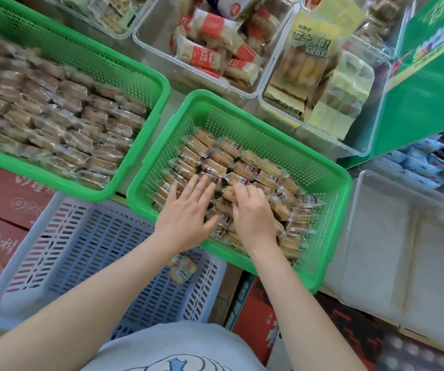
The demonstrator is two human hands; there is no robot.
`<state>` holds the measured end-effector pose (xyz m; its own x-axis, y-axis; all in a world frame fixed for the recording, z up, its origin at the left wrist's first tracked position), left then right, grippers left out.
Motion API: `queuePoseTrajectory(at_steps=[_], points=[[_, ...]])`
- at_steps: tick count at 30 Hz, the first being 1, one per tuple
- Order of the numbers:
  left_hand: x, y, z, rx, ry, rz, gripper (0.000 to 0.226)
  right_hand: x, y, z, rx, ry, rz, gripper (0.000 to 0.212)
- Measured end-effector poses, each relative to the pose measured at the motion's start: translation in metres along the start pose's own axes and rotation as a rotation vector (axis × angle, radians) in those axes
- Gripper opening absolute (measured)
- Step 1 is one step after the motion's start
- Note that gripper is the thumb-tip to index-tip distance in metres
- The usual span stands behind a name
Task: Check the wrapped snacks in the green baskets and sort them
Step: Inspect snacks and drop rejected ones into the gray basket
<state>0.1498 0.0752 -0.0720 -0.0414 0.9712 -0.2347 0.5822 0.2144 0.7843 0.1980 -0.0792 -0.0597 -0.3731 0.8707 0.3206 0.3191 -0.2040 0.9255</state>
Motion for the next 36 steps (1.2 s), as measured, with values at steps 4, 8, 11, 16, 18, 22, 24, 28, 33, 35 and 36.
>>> queuePoseTrajectory(at_steps=[4,8,11,16,18,22,24,28,33,35,36], points=[[-0.002,0.001,0.001,-0.017,0.066,-0.019,0.081,-0.004,-0.011,0.001,0.011,-0.051,-0.080,0.019],[-0.007,0.003,-0.003,-0.086,-0.046,0.009,0.069,-0.006,-0.003,0.005,-0.058,-0.069,-0.039,0.012],[-0.010,0.003,0.003,-0.016,-0.096,0.026,0.063,-0.011,0.005,0.018,-0.087,-0.151,0.072,0.021],[-0.009,0.000,0.007,0.034,-0.080,0.024,0.063,-0.018,0.007,0.037,0.154,-0.339,0.102,0.036],[-0.009,0.001,0.008,0.045,-0.078,0.024,0.063,-0.018,0.007,0.042,0.180,-0.392,0.116,0.034],[-0.009,0.002,0.007,0.046,-0.086,0.021,0.061,-0.019,0.009,0.048,0.234,-0.502,0.175,0.018],[-0.010,0.002,0.007,0.039,-0.092,0.020,0.060,-0.020,0.013,0.049,0.259,-0.508,0.224,0.011],[-0.009,0.000,0.008,0.025,-0.091,0.031,0.061,-0.016,0.029,0.046,0.352,-0.507,0.360,0.008],[-0.007,0.001,0.004,-0.061,-0.109,0.004,0.059,-0.003,0.066,0.023,0.238,-0.468,0.803,0.007],[-0.006,0.006,-0.003,-0.156,-0.115,-0.167,0.060,0.003,0.080,0.007,0.192,-0.438,0.925,0.009],[-0.005,0.012,-0.009,-0.191,-0.110,-0.336,0.065,0.006,0.086,-0.001,0.179,-0.427,0.981,0.010]])
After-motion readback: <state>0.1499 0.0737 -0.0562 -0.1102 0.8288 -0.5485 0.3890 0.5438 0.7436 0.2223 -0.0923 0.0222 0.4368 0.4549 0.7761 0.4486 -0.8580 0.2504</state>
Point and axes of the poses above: each hand's wrist, its own z-axis towards the middle knuckle, its own y-axis out of the back of the hand, x = y × z, the point moved 1 cm from there along z, towards the middle knuckle, and after that the axes turned 11 degrees about x, right-handed, at the moved point
